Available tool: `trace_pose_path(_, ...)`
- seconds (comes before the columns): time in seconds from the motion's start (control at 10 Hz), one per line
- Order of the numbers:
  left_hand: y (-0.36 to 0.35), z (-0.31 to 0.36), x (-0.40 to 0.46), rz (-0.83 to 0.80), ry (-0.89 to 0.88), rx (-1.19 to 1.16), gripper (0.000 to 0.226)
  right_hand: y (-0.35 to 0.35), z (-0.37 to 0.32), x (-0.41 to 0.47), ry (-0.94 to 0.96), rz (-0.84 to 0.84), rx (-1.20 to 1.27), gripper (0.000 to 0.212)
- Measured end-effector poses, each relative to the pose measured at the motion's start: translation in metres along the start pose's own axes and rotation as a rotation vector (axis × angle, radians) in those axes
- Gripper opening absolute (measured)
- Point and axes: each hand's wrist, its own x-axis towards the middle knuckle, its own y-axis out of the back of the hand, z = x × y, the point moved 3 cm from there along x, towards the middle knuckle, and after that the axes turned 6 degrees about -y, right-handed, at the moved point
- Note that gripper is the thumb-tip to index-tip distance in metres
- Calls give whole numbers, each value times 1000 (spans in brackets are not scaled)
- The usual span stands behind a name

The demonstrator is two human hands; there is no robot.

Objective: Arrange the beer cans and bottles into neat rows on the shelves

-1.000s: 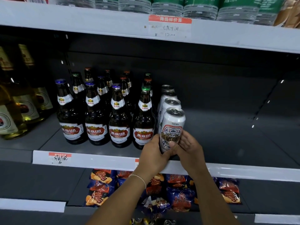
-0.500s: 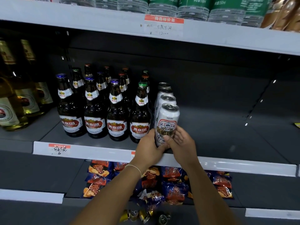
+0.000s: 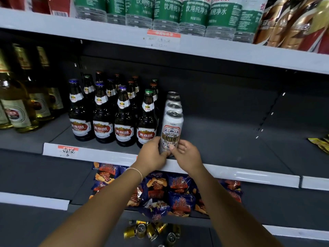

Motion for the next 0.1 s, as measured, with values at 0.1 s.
trace_pose_path(0.1, 8, 12, -10, 3, -17, 19, 42, 5, -3, -12, -28, 79, -52, 47)
